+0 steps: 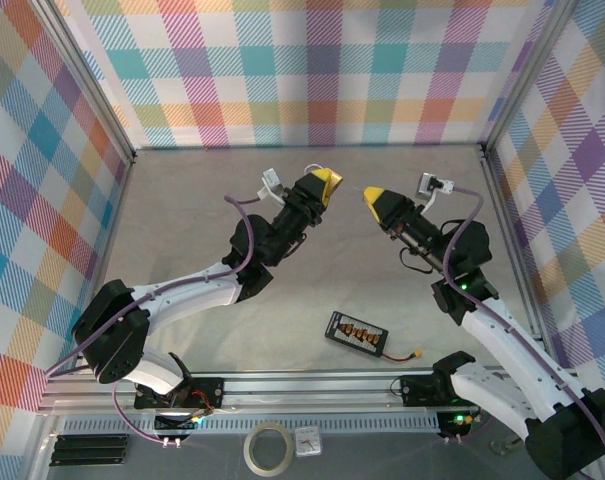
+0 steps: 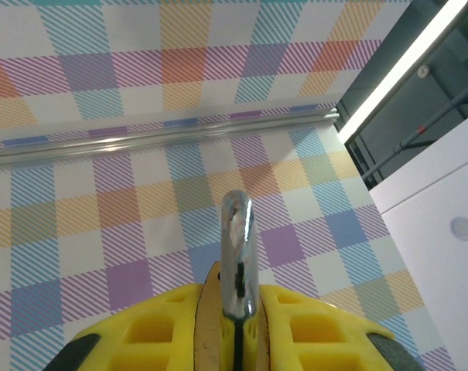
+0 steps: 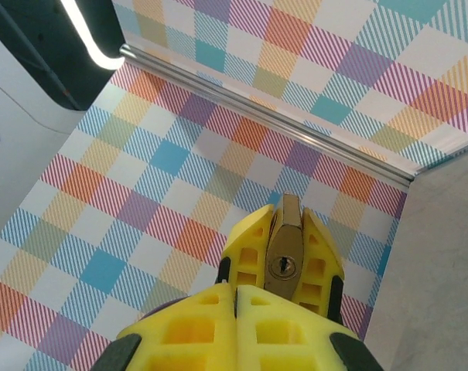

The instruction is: Unlock with the key

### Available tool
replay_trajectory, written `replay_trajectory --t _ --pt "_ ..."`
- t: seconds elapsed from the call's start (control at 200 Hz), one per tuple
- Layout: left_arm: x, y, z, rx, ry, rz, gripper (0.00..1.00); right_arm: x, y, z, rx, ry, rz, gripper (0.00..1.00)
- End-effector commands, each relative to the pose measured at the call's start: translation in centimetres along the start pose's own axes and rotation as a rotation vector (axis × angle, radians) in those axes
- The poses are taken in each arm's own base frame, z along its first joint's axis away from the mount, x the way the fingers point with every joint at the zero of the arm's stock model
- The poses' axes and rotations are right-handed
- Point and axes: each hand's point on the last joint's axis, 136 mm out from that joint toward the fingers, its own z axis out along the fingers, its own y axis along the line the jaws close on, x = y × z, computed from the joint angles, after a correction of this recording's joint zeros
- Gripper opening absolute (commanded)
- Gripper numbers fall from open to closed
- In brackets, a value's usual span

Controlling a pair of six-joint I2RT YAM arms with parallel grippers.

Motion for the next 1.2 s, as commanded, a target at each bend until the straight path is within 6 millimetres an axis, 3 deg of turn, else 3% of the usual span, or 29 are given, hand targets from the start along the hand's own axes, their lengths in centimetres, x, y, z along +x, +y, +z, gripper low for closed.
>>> replay_trajectory --t 0.0,0.265,0.635,1.195 --pt "0.0 -4.9 -0.9 0.160 -0.019 -0.061 0.00 -0.1 0.7 0.4 -0.049 -0.024 -0.020 0.00" --pt "0.7 -4.7 -1.3 0.155 -0.016 -0.068 0.00 0.6 -0.3 0.9 -0.019 -0.012 -0.023 0.00" --pt "0.6 -5.1 -1.9 0.157 -0.026 -0.056 0.00 1.1 -1.7 -0.3 0.033 -0.023 -0.014 0.00" --pt "1.9 -4.2 -1.1 0.148 0.004 -0.079 0.00 1.5 -2.0 0.4 0.022 -0.005 -0.005 0.00"
